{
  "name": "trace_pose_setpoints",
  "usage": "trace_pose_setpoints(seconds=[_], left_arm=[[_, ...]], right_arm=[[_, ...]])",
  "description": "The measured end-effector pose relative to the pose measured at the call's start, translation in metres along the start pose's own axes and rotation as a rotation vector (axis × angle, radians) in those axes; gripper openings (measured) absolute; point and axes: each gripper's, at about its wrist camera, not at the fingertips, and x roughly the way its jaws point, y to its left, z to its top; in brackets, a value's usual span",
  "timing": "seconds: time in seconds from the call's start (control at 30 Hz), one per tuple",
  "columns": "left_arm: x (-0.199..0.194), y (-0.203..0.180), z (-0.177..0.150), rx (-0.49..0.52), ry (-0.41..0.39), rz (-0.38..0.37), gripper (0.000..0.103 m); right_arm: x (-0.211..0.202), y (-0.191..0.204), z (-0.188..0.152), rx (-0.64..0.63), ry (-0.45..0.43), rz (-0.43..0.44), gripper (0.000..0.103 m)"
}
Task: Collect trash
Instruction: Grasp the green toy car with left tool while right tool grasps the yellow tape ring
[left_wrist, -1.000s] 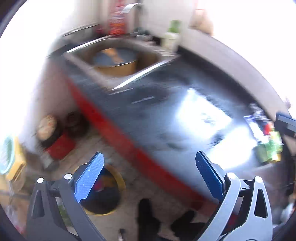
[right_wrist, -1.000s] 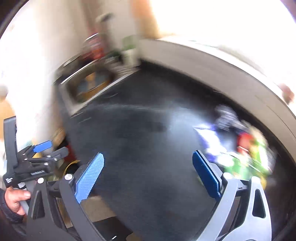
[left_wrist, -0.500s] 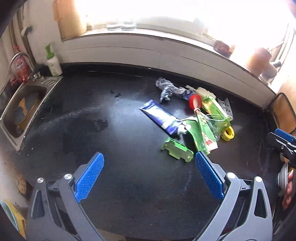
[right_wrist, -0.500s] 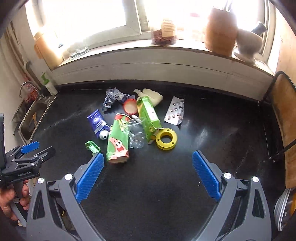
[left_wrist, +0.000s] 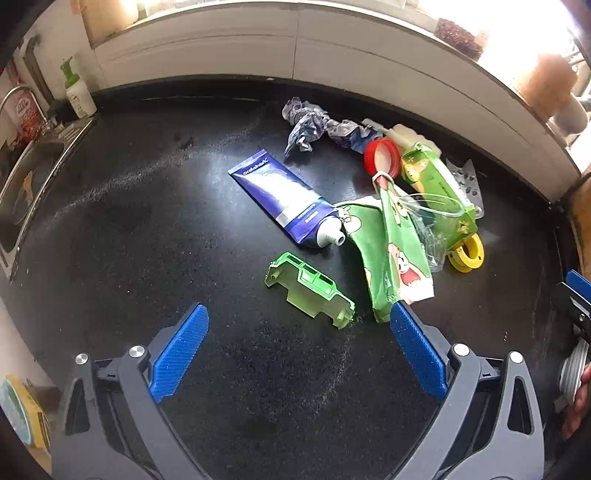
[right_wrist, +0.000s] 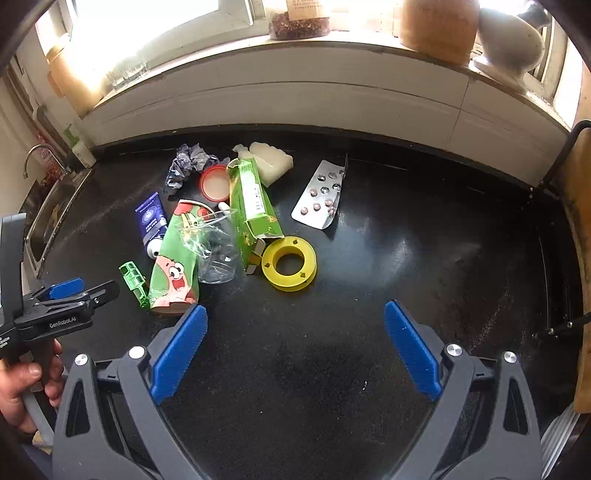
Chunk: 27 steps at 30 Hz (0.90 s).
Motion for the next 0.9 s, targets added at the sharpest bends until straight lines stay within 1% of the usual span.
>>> trace_pose_setpoints(seconds=[0.13, 0.27, 0.33, 0.5, 0.57, 0.63, 0.67, 0.7, 0.73, 0.8, 0.83, 0.9], left_arm=[[0.030, 0.004, 0.004, -0.055, 0.041, 0.016, 0.096], [0.047, 0.005, 0.008, -0.085, 0.064, 0.028, 0.095], [0.056, 0.006, 0.009, -0.102, 0.081, 0.031, 0.095], [0.075, 0.011, 0.009, -0.127, 0.119, 0.022, 0.086], [0.078, 0.013, 0.010, -0.130, 0.111, 0.034, 0.084], [0.080, 0.014, 0.012, -0.113, 0.104, 0.045, 0.083], [0.081, 0.013, 0.013, -0.106, 0.101, 0.049, 0.080], [0.081, 0.013, 0.014, -0.101, 0.095, 0.053, 0.076], [0.081, 0.012, 0.015, -0.095, 0.091, 0.055, 0.073], [0.081, 0.008, 0.019, -0.080, 0.083, 0.054, 0.060], [0.080, 0.007, 0.019, -0.072, 0.080, 0.045, 0.057], [0.080, 0.004, 0.020, -0.065, 0.085, 0.021, 0.056]], right_arm=[[0.035, -0.005, 0.008, -0.021, 0.044, 0.002, 0.093], [0.072, -0.005, 0.011, -0.056, 0.094, -0.003, 0.093], [0.086, -0.002, 0.011, -0.086, 0.105, -0.015, 0.093], [0.111, 0.001, 0.014, -0.147, 0.106, -0.052, 0.093], [0.117, 0.001, 0.017, -0.161, 0.105, -0.048, 0.093], [0.123, 0.000, 0.019, -0.165, 0.112, -0.042, 0.088], [0.123, 0.000, 0.019, -0.174, 0.106, -0.047, 0.085], [0.122, 0.001, 0.020, -0.185, 0.095, -0.037, 0.082], [0.121, 0.003, 0.021, -0.194, 0.090, -0.035, 0.073], [0.119, 0.007, 0.024, -0.211, 0.081, -0.033, 0.051], [0.119, 0.008, 0.025, -0.218, 0.087, -0.046, 0.051], [0.116, 0.008, 0.024, -0.210, 0.087, -0.038, 0.051]])
